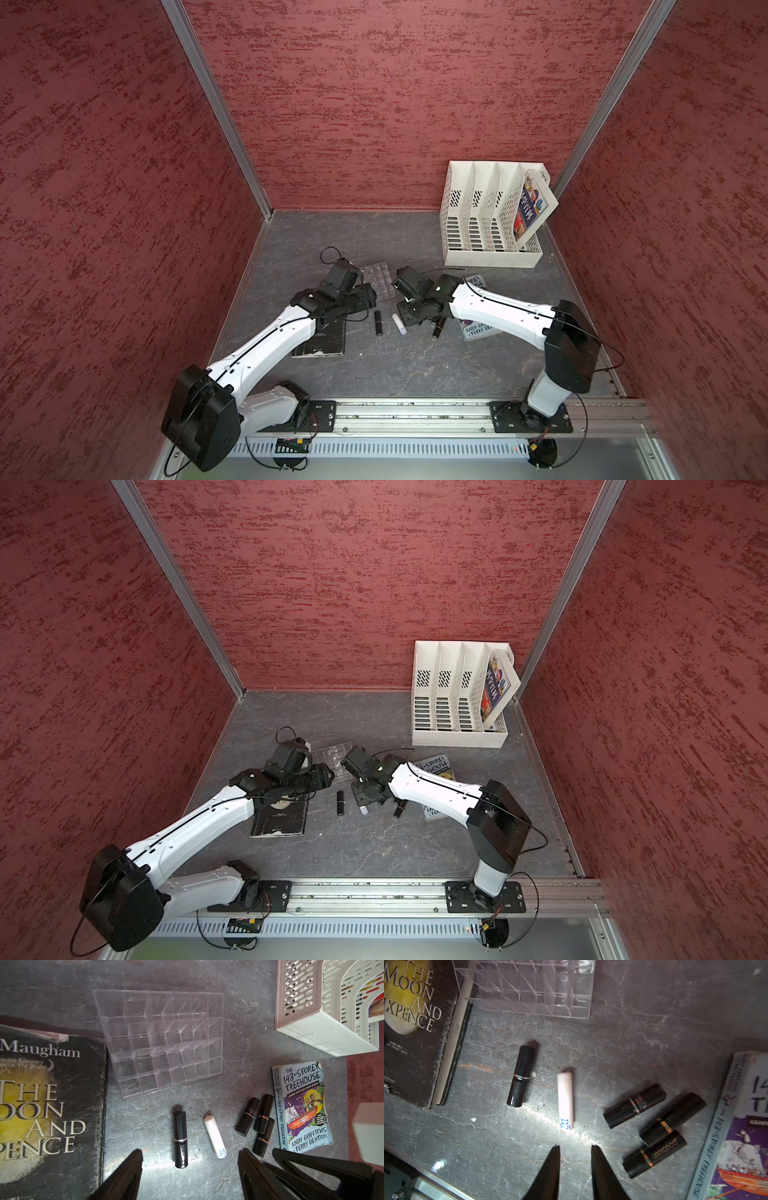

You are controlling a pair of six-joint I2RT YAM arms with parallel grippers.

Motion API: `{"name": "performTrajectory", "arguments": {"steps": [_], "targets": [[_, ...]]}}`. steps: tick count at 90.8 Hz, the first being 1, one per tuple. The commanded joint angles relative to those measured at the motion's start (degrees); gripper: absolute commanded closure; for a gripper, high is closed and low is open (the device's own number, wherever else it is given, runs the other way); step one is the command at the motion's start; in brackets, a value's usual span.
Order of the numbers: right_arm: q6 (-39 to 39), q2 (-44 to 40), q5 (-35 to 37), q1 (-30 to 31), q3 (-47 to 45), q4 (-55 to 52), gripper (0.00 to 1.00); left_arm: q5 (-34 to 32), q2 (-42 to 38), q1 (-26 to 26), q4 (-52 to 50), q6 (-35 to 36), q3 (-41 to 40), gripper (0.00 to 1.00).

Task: Arrange the lipsticks in the organizer
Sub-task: Pick up the lipstick at the center of the board.

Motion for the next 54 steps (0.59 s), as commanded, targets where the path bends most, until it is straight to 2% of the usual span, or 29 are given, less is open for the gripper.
{"name": "performTrajectory", "arguments": {"steps": [1,11,31,54], "targets": [[-0.92,2.81,-3.12,0.49,3.20,-1.85,0.64,5.78,-0.78,1.65,2.49,-0.78,-1.58,0.26],[-1.83,6.13,-3.81,0.62,5.70,-3.42,0.58,6.56,-0.61,1.94,2.92,-0.80,-2.20,0.27],[-3.39,11.96,-4.97,0.67,10.84,-5.74,0.54,8.03,-0.79,4.38,3.37,-1.78,-3.79,0.30],[-4.02,17.46,-5.33,0.68,14.72,-8.13,0.57,14.34,-2.07,8.93,4.97,-2.69,-5.68,0.36]]}}
